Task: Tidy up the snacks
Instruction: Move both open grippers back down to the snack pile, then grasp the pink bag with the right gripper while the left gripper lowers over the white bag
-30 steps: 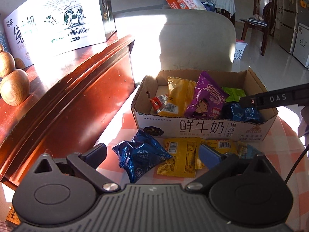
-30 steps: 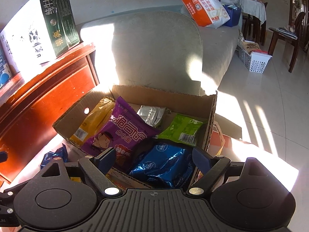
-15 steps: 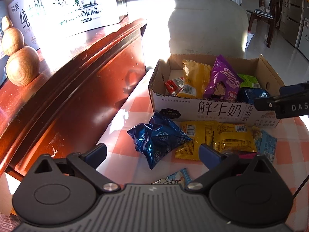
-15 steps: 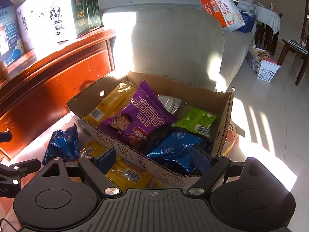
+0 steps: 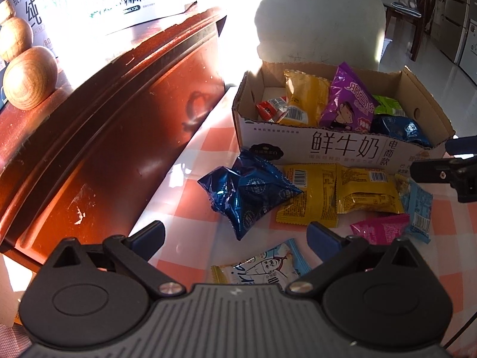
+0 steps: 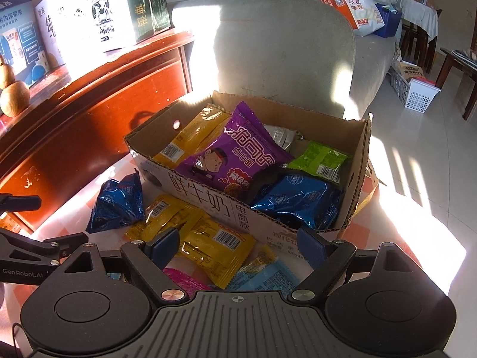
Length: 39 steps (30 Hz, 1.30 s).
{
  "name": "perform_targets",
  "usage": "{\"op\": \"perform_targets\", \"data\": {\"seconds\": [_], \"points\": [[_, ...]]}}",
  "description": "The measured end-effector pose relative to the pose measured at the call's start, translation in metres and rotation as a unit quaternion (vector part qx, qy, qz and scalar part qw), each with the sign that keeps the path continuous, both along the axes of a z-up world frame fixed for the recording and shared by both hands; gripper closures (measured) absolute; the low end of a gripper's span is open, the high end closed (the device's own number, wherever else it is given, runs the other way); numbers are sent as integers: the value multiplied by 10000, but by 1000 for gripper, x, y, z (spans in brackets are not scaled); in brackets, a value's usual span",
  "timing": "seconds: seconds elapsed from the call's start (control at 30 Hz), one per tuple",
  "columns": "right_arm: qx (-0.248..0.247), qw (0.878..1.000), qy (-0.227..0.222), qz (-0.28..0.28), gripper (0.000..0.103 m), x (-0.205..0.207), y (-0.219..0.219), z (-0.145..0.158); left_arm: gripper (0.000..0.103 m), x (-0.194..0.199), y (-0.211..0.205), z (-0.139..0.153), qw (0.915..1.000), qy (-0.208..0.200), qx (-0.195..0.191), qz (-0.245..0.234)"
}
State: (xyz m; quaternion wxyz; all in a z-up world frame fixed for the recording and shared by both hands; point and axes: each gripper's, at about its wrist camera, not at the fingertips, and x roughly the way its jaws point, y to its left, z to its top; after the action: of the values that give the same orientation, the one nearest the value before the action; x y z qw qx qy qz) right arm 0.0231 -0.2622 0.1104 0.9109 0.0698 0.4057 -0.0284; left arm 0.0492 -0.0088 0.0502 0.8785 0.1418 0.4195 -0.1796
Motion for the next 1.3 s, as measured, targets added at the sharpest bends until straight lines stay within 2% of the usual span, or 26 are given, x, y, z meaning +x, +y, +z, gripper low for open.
{"op": "perform_targets", "data": {"seconds": [0.2, 0.53, 0.93, 1.17, 1.3], "points": [[529, 9980, 334, 41, 16, -9, 0, -9, 2, 1, 1, -8, 9999, 151, 45, -2], [1232, 9871, 1021, 105, 16, -4, 12, -34, 2, 6, 4, -20, 9986, 508, -21, 135], [1012, 9858, 1334, 106, 16, 8, 37, -53, 2, 14, 0, -45, 9944, 1033, -108, 196], [746, 9886, 1305, 122, 15, 12, 44, -59, 2, 16, -10, -60, 9941, 1076, 59, 152], [723, 9885, 1325, 86, 18, 13, 46, -61, 3, 15, -9, -61, 9949, 991, -5, 179]]}}
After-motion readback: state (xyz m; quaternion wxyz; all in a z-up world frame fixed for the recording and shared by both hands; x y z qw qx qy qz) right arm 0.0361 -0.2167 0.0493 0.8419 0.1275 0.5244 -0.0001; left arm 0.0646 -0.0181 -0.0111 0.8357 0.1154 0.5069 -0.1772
